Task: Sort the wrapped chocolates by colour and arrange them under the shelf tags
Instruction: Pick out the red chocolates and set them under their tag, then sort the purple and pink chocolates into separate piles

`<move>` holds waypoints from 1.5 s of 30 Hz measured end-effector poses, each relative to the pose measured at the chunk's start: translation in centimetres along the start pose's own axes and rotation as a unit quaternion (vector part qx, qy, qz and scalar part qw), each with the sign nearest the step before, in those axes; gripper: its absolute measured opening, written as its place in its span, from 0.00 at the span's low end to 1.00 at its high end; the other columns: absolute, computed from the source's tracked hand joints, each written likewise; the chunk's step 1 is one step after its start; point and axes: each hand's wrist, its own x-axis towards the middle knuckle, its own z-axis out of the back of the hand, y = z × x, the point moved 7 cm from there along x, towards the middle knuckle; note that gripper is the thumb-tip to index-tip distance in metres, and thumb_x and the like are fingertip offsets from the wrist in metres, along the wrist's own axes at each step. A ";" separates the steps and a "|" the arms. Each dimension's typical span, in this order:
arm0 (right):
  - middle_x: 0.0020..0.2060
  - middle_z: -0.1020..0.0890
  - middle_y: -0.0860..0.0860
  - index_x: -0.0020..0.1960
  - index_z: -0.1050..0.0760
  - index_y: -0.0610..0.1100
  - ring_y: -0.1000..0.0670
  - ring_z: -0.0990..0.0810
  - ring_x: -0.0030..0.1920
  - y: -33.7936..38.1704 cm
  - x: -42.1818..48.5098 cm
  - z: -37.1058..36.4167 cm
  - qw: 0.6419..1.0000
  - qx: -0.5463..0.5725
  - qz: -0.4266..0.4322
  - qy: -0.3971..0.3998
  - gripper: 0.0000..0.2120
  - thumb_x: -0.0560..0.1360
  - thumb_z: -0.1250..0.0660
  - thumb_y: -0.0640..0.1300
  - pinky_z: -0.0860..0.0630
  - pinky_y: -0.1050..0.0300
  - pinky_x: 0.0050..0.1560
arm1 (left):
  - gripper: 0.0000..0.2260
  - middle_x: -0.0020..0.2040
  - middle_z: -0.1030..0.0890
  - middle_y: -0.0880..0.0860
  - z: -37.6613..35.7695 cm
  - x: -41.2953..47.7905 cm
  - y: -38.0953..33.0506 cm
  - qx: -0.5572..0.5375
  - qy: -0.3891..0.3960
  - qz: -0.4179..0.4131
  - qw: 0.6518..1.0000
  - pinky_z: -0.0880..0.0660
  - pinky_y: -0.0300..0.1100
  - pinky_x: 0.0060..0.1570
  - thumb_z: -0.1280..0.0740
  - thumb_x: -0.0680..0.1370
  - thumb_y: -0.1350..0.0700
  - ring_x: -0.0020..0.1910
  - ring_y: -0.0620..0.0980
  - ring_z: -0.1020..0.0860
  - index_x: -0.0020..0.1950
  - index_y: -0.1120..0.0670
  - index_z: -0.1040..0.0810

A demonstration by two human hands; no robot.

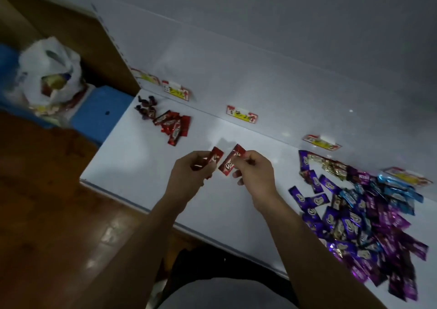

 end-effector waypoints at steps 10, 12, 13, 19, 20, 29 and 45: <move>0.38 0.18 0.47 0.46 0.23 0.41 0.50 0.19 0.33 -2.9 6.2 -12.2 0.986 -0.063 -0.107 0.109 0.04 0.75 0.37 0.38 0.26 0.59 0.29 | 0.16 0.46 0.20 0.51 9.0 5.3 9.3 -0.115 -0.167 0.182 0.962 0.23 0.41 0.41 0.34 0.77 0.64 0.43 0.48 0.22 0.64 0.57 0.24; 0.38 0.17 0.46 0.46 0.22 0.41 0.51 0.20 0.33 -3.2 7.2 -13.6 0.986 -0.067 -0.111 0.105 0.03 0.75 0.35 0.38 0.26 0.60 0.28 | 0.18 0.47 0.21 0.50 9.7 6.5 10.2 -0.103 -0.174 0.177 0.963 0.23 0.40 0.40 0.33 0.76 0.64 0.43 0.47 0.22 0.66 0.58 0.25; 0.38 0.17 0.46 0.47 0.22 0.40 0.52 0.20 0.33 -3.2 7.7 -14.2 0.986 -0.067 -0.111 0.103 0.03 0.75 0.35 0.37 0.26 0.60 0.28 | 0.18 0.47 0.21 0.49 10.0 6.9 10.3 -0.092 -0.181 0.167 0.965 0.23 0.40 0.40 0.32 0.76 0.63 0.42 0.47 0.22 0.66 0.58 0.25; 0.44 0.17 0.47 0.57 0.28 0.51 0.50 0.17 0.41 -0.5 8.6 -17.5 0.985 -0.024 -0.068 0.154 0.15 0.75 0.31 0.38 0.20 0.56 0.37 | 0.18 0.59 0.21 0.50 10.4 9.1 7.8 -0.001 -0.164 0.055 0.985 0.25 0.42 0.57 0.32 0.77 0.59 0.55 0.46 0.23 0.67 0.53 0.26; 0.42 0.18 0.49 0.59 0.30 0.54 0.50 0.17 0.42 -0.2 8.6 -17.6 0.986 -0.044 -0.048 0.155 0.18 0.75 0.32 0.38 0.19 0.55 0.40 | 0.19 0.63 0.23 0.50 10.2 9.1 7.4 0.031 -0.156 0.039 0.986 0.30 0.41 0.61 0.32 0.77 0.58 0.61 0.47 0.25 0.67 0.52 0.26; 0.56 0.21 0.54 0.67 0.29 0.50 0.54 0.23 0.55 -1.7 2.0 -8.9 0.937 -0.311 0.116 0.106 0.21 0.75 0.31 0.47 0.24 0.55 0.57 | 0.16 0.65 0.24 0.50 6.2 2.8 5.3 0.260 -0.106 -0.057 0.958 0.34 0.43 0.64 0.31 0.76 0.52 0.66 0.49 0.29 0.63 0.51 0.23; 0.66 0.26 0.46 0.69 0.30 0.46 0.44 0.27 0.64 -6.7 -7.7 18.5 0.915 -0.373 0.047 -0.145 0.21 0.77 0.33 0.49 0.28 0.51 0.59 | 0.17 0.63 0.24 0.48 -18.6 -4.9 -7.0 0.490 0.193 -0.311 0.791 0.34 0.47 0.62 0.41 0.79 0.44 0.62 0.49 0.28 0.67 0.47 0.28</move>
